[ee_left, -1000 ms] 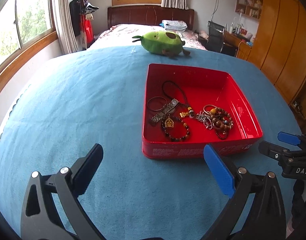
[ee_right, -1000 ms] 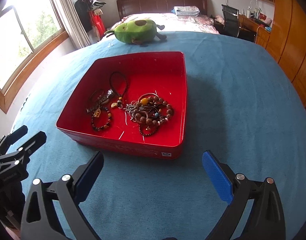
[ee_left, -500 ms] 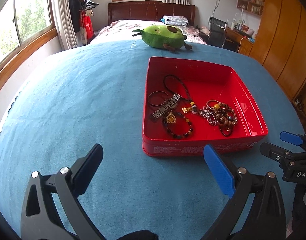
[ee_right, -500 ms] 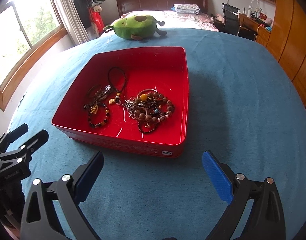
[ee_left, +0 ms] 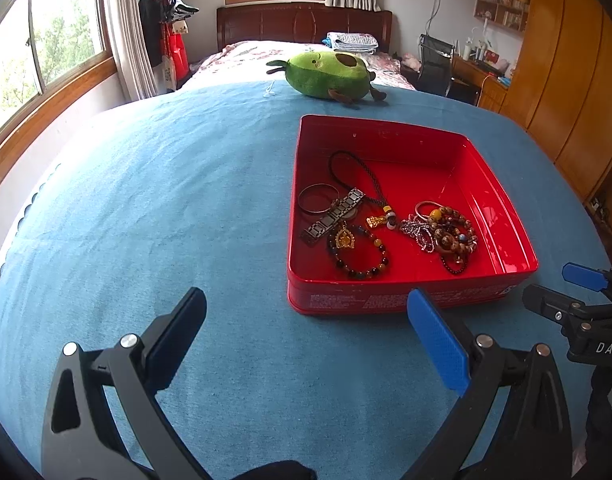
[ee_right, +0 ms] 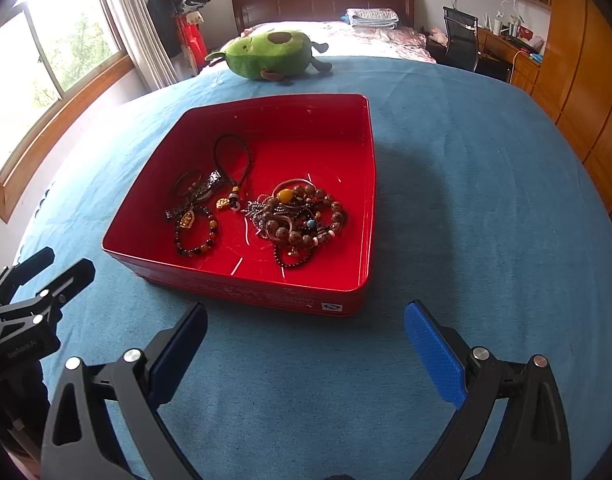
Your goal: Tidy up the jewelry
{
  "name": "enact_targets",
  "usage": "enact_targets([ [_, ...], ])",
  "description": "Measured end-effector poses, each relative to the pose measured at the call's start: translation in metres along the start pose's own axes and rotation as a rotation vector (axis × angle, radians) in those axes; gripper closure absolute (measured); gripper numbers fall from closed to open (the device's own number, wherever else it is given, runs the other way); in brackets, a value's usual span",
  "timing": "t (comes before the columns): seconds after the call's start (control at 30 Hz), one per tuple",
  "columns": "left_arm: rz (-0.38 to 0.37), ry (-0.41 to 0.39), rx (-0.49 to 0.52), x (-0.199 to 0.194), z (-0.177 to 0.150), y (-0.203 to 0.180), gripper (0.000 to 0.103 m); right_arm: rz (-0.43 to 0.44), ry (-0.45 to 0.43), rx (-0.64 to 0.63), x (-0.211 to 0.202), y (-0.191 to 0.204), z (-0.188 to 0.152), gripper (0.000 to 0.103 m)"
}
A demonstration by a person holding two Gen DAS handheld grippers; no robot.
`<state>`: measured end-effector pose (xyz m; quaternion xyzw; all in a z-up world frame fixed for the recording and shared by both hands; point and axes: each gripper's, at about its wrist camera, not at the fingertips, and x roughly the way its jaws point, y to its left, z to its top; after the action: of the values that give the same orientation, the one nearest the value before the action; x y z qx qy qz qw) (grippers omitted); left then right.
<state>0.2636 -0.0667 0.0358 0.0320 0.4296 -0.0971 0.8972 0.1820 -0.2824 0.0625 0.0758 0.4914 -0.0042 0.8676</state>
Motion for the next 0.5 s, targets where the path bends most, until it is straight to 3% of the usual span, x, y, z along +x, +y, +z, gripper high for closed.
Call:
enact_targets([
  [0.5,0.002,0.006,0.001,0.0023,-0.0010,0.0016,0.003,0.001,0.002,0.000,-0.0004,-0.0001,0.0002,0.004],
])
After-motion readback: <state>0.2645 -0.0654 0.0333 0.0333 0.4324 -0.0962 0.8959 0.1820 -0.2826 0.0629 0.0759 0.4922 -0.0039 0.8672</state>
